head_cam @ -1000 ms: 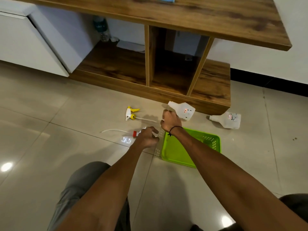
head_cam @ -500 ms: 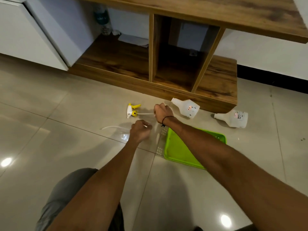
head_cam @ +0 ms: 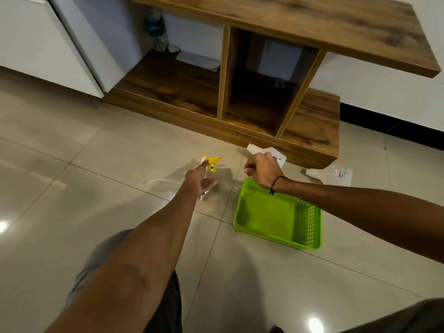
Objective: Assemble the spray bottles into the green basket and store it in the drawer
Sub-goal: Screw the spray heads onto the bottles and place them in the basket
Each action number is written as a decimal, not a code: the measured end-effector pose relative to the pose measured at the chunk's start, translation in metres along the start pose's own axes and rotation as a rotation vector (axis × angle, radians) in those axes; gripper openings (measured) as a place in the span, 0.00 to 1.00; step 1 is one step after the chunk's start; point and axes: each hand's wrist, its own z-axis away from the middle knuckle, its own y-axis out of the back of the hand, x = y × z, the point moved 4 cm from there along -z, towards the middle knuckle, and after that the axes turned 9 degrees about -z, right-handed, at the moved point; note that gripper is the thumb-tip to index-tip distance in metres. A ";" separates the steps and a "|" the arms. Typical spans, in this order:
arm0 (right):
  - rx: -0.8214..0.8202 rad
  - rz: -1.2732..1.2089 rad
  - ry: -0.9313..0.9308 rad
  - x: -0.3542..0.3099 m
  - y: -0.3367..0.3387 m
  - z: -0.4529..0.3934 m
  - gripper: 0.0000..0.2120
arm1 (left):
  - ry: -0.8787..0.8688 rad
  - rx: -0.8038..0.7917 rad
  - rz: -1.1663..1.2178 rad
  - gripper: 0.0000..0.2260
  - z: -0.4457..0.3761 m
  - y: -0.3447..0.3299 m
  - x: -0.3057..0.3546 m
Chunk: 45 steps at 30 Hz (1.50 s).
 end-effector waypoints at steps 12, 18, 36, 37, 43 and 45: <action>-0.109 0.103 0.076 0.057 0.018 0.001 0.25 | -0.149 -0.122 0.123 0.08 -0.004 -0.031 0.009; -0.098 0.297 -0.145 0.086 0.022 -0.023 0.34 | -0.187 -0.079 0.130 0.10 -0.010 -0.028 0.008; -0.243 -0.156 -0.062 0.120 0.042 -0.020 0.42 | -0.297 0.114 0.145 0.08 -0.025 -0.002 0.031; -0.230 -0.255 -0.061 0.125 0.050 -0.016 0.41 | -0.299 0.119 0.144 0.08 -0.025 -0.002 0.032; -0.166 -0.517 -0.092 0.140 0.073 0.004 0.36 | -0.309 0.103 0.120 0.06 -0.024 -0.014 0.027; -0.165 -0.535 -0.087 0.139 0.075 0.005 0.36 | -0.321 0.120 0.105 0.06 -0.024 -0.018 0.026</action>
